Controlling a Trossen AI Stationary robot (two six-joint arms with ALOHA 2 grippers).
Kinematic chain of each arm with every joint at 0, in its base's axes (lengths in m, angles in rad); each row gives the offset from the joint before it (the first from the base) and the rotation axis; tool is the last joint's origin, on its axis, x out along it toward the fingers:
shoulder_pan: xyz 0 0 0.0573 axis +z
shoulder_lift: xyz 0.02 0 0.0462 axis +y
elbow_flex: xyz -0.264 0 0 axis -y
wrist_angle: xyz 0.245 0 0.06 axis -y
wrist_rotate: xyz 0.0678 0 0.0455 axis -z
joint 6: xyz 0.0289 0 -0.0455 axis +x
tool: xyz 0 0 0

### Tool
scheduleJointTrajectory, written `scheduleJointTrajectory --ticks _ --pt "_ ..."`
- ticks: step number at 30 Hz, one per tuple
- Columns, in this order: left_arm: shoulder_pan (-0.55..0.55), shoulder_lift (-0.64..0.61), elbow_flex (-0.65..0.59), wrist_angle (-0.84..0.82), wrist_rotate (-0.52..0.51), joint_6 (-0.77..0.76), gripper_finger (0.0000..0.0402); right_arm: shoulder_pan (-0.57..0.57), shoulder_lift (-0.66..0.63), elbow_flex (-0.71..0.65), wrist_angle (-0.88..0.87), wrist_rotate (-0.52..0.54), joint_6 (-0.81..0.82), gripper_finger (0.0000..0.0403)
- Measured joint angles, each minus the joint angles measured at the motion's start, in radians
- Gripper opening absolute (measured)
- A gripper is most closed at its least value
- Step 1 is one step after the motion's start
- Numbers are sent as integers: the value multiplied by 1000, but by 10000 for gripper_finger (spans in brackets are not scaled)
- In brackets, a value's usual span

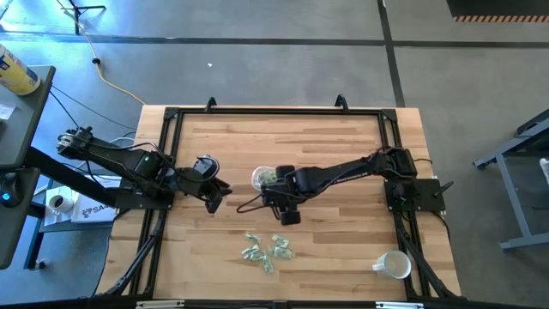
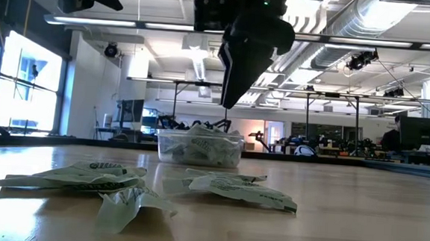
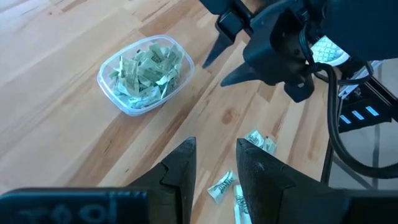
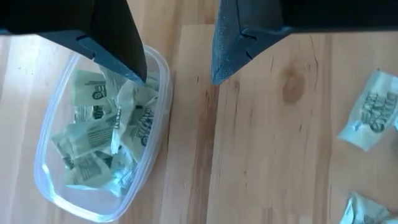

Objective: Pick and place Stevia / Truvia into bins
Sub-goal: Put the stevia packet into the transparent container

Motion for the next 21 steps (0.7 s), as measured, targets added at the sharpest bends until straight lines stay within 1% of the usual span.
scheduleJointTrajectory --ticks 10,21 --pt "0 0 0 1 3 -22 147 3 0 0 9 -6 57 170" --pt "0 0 0 1 27 -30 147 40 0 0 13 -7 78 170"
